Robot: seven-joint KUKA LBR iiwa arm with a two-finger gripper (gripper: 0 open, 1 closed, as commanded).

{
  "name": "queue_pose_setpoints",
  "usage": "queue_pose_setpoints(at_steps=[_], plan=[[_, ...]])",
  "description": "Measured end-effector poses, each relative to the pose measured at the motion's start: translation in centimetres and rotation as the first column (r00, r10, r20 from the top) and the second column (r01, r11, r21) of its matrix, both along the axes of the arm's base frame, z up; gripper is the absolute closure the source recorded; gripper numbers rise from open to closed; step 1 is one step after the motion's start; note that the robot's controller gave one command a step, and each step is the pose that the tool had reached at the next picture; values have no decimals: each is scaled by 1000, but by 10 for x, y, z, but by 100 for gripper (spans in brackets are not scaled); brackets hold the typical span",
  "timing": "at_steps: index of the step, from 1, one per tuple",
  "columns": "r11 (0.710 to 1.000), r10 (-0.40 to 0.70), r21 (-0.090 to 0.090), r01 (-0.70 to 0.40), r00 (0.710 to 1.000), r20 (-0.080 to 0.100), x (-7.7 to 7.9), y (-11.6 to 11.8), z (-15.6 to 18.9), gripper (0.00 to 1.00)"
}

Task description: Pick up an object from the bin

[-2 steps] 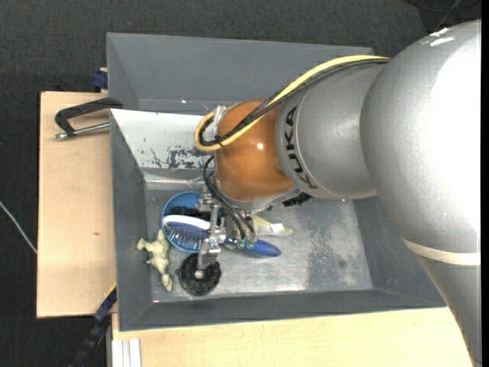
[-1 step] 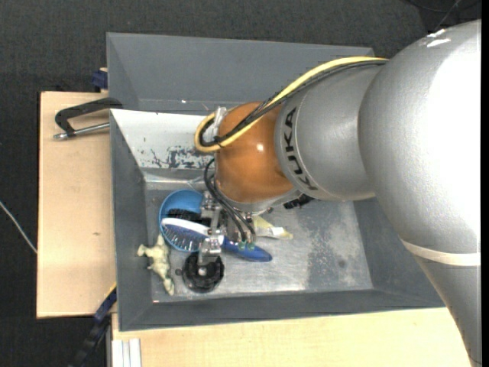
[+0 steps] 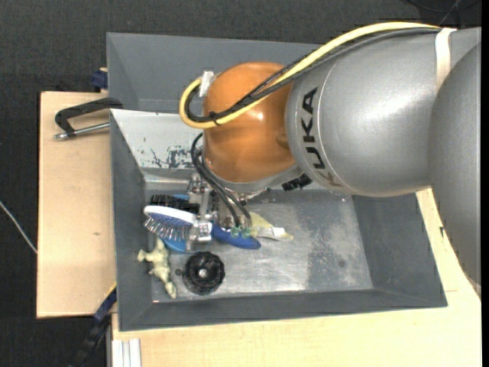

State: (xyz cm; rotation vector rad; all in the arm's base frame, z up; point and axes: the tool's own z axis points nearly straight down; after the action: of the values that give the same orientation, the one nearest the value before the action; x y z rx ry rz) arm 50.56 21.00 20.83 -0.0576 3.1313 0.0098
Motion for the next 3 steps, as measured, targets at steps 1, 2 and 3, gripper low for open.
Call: queue_pose_setpoints(at_steps=[1, 2, 3], plan=[[1000, -4, -4, 4, 1000, -7, 0, -2, -5, 0], [965, 261, -5, -261, 965, -2, 18, -43, -115, 0], [965, 262, -3, -262, 965, -8, 17, -43, -116, 100]])
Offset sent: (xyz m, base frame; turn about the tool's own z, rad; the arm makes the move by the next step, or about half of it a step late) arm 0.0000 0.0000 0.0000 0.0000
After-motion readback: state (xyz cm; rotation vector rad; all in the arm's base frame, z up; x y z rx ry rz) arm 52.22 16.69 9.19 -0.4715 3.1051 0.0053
